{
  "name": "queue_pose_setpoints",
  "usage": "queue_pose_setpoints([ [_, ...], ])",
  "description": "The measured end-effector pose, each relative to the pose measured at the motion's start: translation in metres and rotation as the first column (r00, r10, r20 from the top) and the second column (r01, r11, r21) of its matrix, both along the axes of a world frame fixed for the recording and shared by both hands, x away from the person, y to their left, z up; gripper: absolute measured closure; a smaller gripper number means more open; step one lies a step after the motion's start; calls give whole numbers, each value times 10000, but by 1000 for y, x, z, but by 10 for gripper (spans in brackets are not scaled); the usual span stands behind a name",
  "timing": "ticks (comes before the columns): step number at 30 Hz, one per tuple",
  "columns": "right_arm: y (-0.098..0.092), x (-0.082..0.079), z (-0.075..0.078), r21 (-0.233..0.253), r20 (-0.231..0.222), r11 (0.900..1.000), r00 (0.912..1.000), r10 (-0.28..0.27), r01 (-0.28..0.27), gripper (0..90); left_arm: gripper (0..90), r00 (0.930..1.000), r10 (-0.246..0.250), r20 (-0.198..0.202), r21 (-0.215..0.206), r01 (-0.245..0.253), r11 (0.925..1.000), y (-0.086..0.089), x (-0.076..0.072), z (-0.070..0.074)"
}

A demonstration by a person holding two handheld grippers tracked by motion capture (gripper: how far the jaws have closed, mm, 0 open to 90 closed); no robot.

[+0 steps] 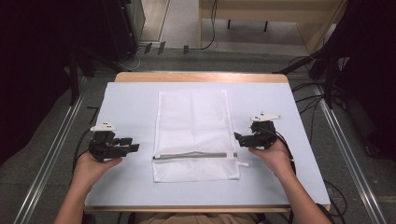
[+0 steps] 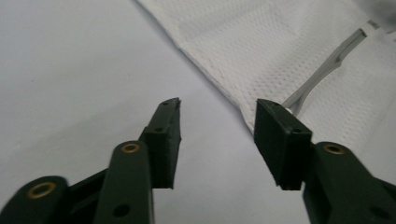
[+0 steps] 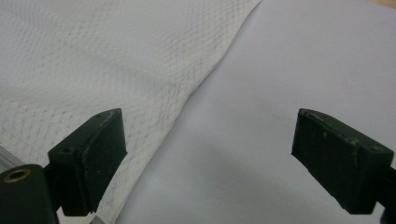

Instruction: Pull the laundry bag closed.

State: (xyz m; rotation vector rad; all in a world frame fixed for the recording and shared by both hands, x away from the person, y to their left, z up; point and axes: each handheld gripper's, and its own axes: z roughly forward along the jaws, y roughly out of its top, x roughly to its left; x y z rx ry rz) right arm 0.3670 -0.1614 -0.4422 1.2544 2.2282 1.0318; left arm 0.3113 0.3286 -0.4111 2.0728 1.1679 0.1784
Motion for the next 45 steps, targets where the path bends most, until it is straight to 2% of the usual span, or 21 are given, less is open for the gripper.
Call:
queue_pose_setpoints([
  [3,-1,1,-1,105,-154,9999,9999,20,-18,140,467,9999,122,20,153,-122,9998,-1,2,-2],
  [5,-1,1,-2,47,-183,10000,9998,66,-65,144,419,9994,237,-253,221,-232,9995,1,4,-5],
  [6,-1,0,-3,-124,-154,9999,9999,71,-73,171,385,9996,175,-216,327,-168,9993,2,5,-7],
  [8,-1,0,-3,-137,-185,9999,9998,64,-67,190,363,9999,80,-150,337,-75,9994,3,6,-9],
  [9,-1,1,-5,-101,-390,9998,9991,148,-152,235,345,9999,42,-131,204,-40,9998,4,7,-10],
  [11,0,1,-5,-132,-419,9997,9989,199,-205,236,338,9990,154,-408,-159,-161,9997,5,9,-9],
  [13,0,1,-5,-126,-407,9996,9988,263,-269,263,333,9987,256,-451,-226,-266,9994,6,10,-9],
  [16,-2,1,-4,209,-646,9990,9970,416,-403,325,332,9986,238,-476,-116,-244,9996,5,13,-10],
  [19,-5,1,-4,286,-861,9986,9952,472,-449,347,314,9967,497,-649,-167,-509,9986,4,17,-11],
  [20,-6,1,-4,254,-906,9987,9948,470,-449,352,329,9954,639,-718,-265,-660,9975,4,19,-11],
  [23,-7,0,-5,263,-942,9987,9945,466,-443,357,367,9942,718,-798,-216,-737,9970,4,21,-12],
  [28,-9,-2,-5,268,-902,9984,9946,512,-489,359,360,9943,643,-848,-186,-661,9976,3,24,-13],
  [32,-13,-4,-7,393,-1237,9984,9913,440,-395,374,364,9953,526,-812,-247,-548,9982,1,26,-11],
  [45,-18,-10,-6,474,-1412,9985,9894,330,-265,390,371,9956,328,-878,-220,-349,9992,-8,34,-12],
])
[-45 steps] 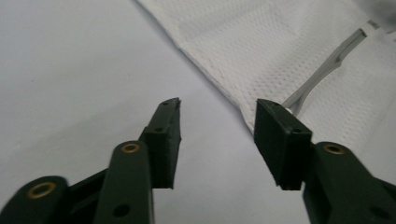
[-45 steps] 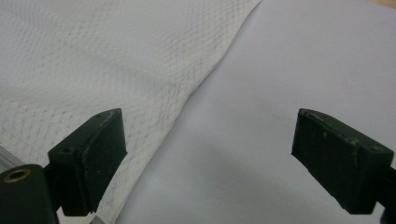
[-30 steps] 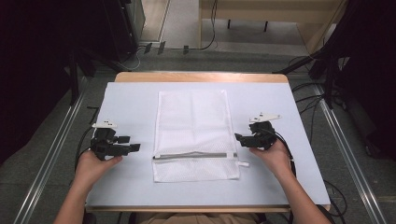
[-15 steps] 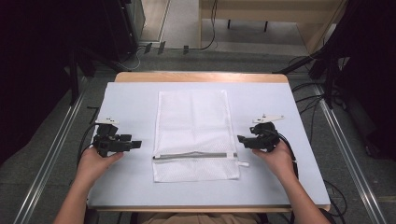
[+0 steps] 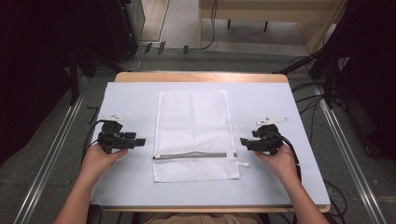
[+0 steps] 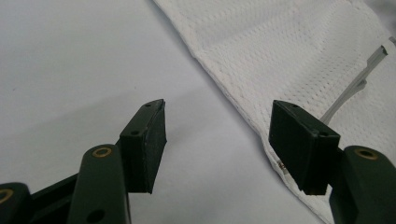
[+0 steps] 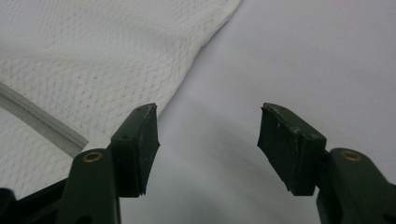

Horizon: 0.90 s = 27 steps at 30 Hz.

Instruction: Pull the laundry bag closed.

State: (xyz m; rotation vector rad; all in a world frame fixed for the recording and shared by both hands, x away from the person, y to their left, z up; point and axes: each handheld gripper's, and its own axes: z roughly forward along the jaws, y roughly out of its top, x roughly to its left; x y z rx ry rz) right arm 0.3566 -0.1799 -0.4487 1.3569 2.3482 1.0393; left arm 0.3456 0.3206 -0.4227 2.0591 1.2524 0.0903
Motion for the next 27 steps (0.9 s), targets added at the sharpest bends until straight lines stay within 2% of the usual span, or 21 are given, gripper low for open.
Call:
queue_pose_setpoints([
  [7,0,0,-1,-28,-126,10000,9999,28,-28,393,367,10000,-1,38,24,1,10000,-1,0,0],
  [10,2,0,0,156,-428,9999,9991,-62,69,415,366,10000,-3,9,12,3,10000,-1,-1,0],
  [14,5,-2,1,125,-281,9998,9995,151,-147,417,367,10000,20,37,-29,-20,10000,-1,-1,1],
  [20,10,-4,3,111,-313,9994,9990,317,-314,423,368,9999,-49,97,-22,49,10000,-2,-3,2],
  [22,16,-5,5,263,-289,9982,9980,554,-546,434,368,9999,-34,95,24,34,10000,-1,-5,2],
  [27,24,-5,6,165,-221,9963,9962,845,-841,448,368,9998,71,158,-60,-70,10000,3,-11,3],
])
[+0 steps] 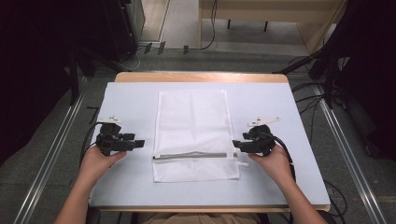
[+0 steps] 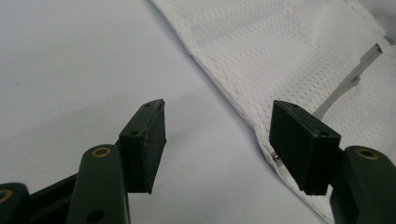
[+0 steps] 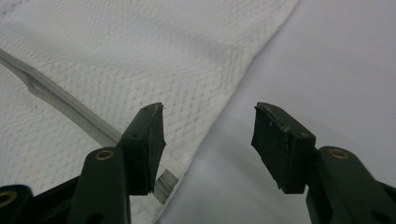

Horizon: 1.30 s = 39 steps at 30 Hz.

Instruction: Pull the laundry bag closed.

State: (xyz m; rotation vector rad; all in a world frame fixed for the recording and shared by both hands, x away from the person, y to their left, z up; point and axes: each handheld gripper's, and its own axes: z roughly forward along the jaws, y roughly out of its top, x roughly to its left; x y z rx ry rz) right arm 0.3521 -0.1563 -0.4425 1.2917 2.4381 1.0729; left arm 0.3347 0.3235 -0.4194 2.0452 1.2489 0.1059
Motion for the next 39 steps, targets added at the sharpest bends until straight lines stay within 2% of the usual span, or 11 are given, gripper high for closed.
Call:
queue_pose_setpoints([
  [2,6,0,1,-117,193,9996,9995,246,-244,451,367,10000,83,19,5,-83,10000,2,-3,1],
  [9,20,1,2,-99,262,9979,9975,649,-646,459,365,9996,254,75,62,-255,9997,8,-12,0],
  [16,29,3,3,-196,298,9949,9946,996,-990,493,366,9998,178,84,77,-179,9998,9,-19,-1],
  [21,34,2,4,-166,303,9937,9933,1117,-1112,496,374,9997,228,29,-34,-228,9997,9,-19,0],
  [25,41,4,5,-267,397,9910,9904,1324,-1314,503,392,9990,369,266,-69,-367,9993,9,-21,2],
  [31,61,2,6,-251,363,9832,9827,1815,-1807,505,398,9998,209,51,56,-209,9998,7,-20,-1],
  [39,72,2,9,-225,304,9796,9793,2001,-1994,511,416,9996,289,6,-41,-289,9996,9,-21,0],
])
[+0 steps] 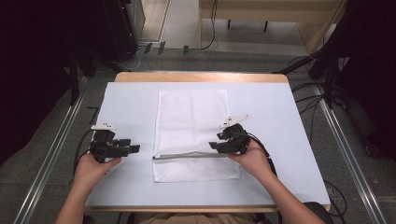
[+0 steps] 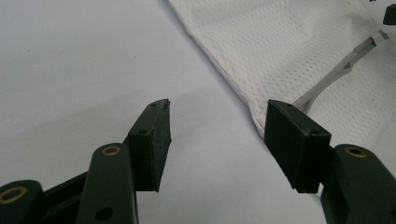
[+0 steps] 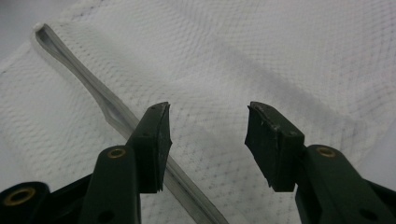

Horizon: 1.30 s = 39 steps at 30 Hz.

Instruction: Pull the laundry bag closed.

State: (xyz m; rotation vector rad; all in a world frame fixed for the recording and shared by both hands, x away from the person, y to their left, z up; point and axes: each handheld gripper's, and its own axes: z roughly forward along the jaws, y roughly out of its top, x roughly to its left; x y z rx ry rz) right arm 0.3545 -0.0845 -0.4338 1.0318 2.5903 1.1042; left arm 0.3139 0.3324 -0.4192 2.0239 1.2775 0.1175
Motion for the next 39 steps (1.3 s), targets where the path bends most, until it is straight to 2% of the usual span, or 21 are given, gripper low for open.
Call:
queue_pose_setpoints([
  [8,19,-1,1,-41,-153,9996,9995,280,-280,531,409,10000,18,13,34,-19,10000,2,0,0],
  [12,29,-1,1,95,-250,9992,9990,379,-377,530,409,10000,3,6,104,-3,9999,3,1,-1],
  [20,42,-5,3,98,-216,9973,9971,729,-727,541,411,9999,50,-90,47,-50,10000,4,7,-2],
  [23,48,-6,4,144,-323,9965,9961,824,-820,552,412,10000,-33,-12,117,33,9999,2,8,-2],
  [28,60,-7,3,209,-321,9950,9946,984,-977,556,444,9993,-33,366,370,20,9993,-3,9,-1],
  [33,72,-9,1,272,-369,9927,9922,1188,-1179,560,445,9997,-178,-173,245,182,9995,-3,13,-9],
  [39,89,-13,0,274,-261,9891,9891,1451,-1443,569,444,9996,-285,-73,270,286,9992,-5,18,-11],
])
